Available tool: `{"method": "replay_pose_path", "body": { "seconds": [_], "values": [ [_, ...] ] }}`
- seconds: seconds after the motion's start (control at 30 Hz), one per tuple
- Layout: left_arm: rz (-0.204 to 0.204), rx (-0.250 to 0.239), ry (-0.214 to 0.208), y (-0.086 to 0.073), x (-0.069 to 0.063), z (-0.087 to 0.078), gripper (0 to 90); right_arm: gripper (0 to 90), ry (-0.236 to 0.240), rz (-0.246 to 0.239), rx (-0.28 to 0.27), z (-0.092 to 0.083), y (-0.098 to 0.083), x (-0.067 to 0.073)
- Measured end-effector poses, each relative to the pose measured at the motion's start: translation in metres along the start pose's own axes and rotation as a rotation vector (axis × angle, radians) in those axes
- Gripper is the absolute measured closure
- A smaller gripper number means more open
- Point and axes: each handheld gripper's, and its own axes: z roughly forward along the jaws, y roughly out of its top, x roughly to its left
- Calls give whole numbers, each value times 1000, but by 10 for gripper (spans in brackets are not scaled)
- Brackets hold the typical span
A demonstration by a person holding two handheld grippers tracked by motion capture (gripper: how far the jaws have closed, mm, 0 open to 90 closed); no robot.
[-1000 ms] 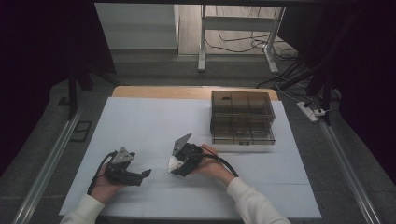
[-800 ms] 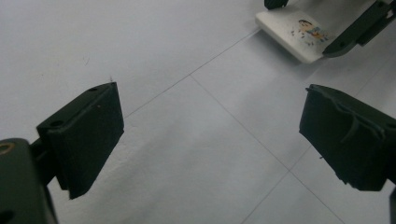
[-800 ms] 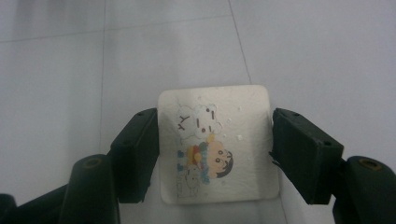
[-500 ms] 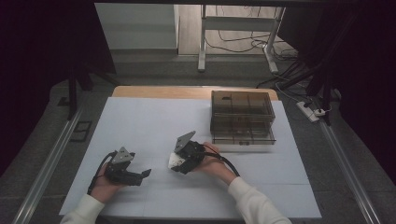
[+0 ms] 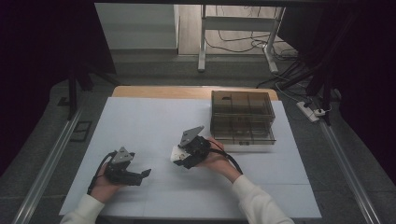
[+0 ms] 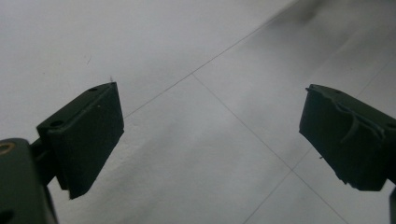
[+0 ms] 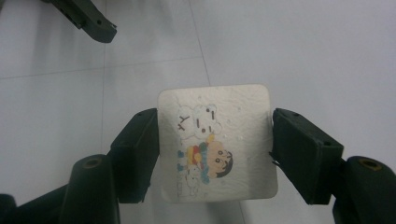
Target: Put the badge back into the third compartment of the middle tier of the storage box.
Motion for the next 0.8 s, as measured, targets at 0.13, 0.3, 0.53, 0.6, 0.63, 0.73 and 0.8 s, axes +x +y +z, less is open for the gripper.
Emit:
{"method": "replay_pose_path", "body": {
  "seconds": [0.13,0.3,0.53,0.6,0.63,0.73,0.8],
  "values": [
    [-1,1,1,0,0,0,65,332,-6,3,-17,-6,1,-1],
    [1,1,3,0,0,0,65,331,-13,8,-33,-14,2,-3],
    [1,3,3,0,0,1,65,331,-30,16,-55,-26,1,-6],
    [1,3,3,-1,0,1,66,331,-35,20,-61,-28,0,-7],
    [1,3,3,-1,0,0,66,331,-35,18,-64,-30,0,-8],
    [2,4,3,-1,0,0,65,331,-37,23,-66,-34,-1,-9],
    [3,4,2,-1,0,1,65,331,-37,24,-67,-36,-1,-10]
  ]
}}
